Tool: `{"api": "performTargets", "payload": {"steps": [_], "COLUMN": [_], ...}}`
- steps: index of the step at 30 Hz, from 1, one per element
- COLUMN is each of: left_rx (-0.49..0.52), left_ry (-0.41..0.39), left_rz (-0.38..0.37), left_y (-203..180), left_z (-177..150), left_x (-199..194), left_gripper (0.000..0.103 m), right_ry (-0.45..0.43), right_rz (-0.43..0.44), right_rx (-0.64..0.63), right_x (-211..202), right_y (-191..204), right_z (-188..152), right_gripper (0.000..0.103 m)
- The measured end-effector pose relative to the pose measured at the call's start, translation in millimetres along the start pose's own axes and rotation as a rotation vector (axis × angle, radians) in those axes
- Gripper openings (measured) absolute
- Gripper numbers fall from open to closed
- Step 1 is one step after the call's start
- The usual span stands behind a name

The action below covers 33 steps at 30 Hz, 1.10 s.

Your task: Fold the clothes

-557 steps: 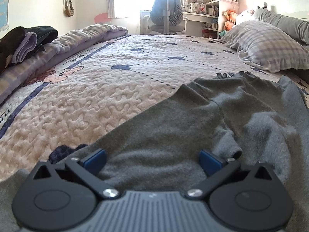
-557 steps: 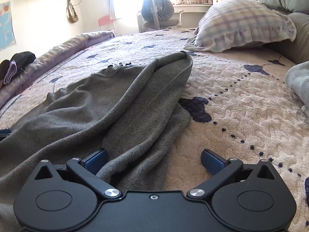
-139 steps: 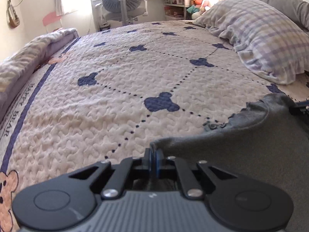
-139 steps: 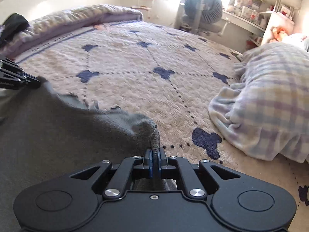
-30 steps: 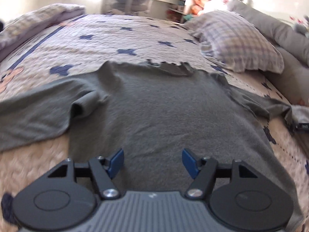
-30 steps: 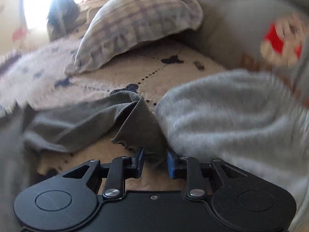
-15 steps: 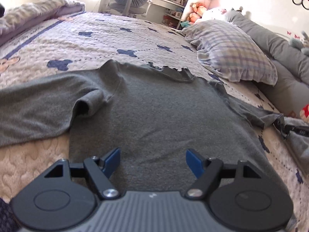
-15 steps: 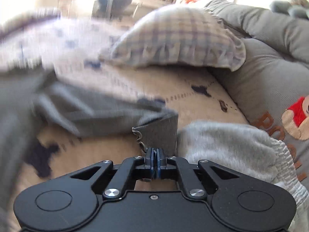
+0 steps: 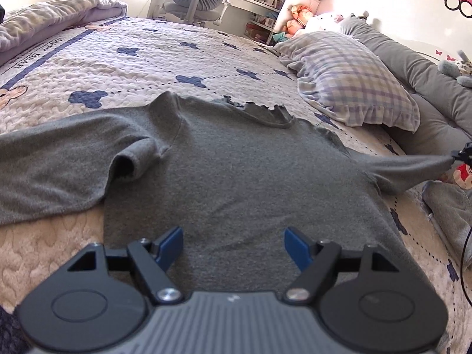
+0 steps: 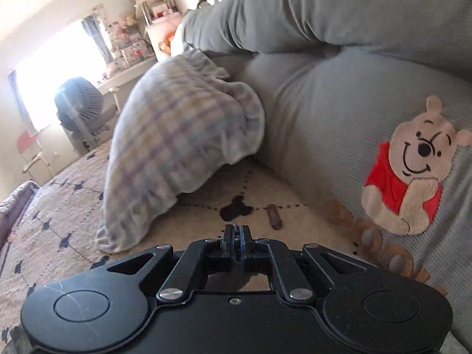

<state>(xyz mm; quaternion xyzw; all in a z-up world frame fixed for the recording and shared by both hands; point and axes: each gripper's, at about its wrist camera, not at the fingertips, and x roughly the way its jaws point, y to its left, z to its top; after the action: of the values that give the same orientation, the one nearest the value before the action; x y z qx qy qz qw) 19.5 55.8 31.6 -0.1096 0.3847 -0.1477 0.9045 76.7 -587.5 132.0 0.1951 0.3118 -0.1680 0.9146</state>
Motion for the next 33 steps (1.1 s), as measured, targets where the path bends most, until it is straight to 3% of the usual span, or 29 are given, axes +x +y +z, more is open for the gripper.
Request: {"api": "performTargets", "payload": {"steps": [9,13,16,21,23,27,33], "left_rx": [0.008,-0.001,0.013,0.043,0.045,0.021,0.025], "left_ry": [-0.001,0.000,0.001,-0.001,-0.002,-0.007,-0.010], "left_rz": [-0.006,-0.011,-0.007,0.009,0.010,0.001,0.002], "left_y": [1,3,1,-3,-3,0,0], "left_z": [0,0,0,-2,-3,-1,0], "left_x": [0,-1,0,2,2,2,2], "left_gripper": [0.080,0.080,0.080,0.081,0.081,0.081,0.081], "right_ry": [0.076,-0.084,-0.172,0.045,0.044,0.071,0.151], "right_rz": [-0.112,-0.023,-0.095,-0.222,-0.213,-0.081,0.177], "right_rx": [-0.246,-0.217,-0.235,-0.278,-0.274,-0.306,-0.492], "right_x": [44,10,-8,35,34,27,34], "right_y": [41,52,54,39,36,52,144], "right_z": [-30,-13,-10,-29,-38,-57,-82], "right_gripper": [0.003,0.003,0.003,0.003,0.006,0.014,0.028]}}
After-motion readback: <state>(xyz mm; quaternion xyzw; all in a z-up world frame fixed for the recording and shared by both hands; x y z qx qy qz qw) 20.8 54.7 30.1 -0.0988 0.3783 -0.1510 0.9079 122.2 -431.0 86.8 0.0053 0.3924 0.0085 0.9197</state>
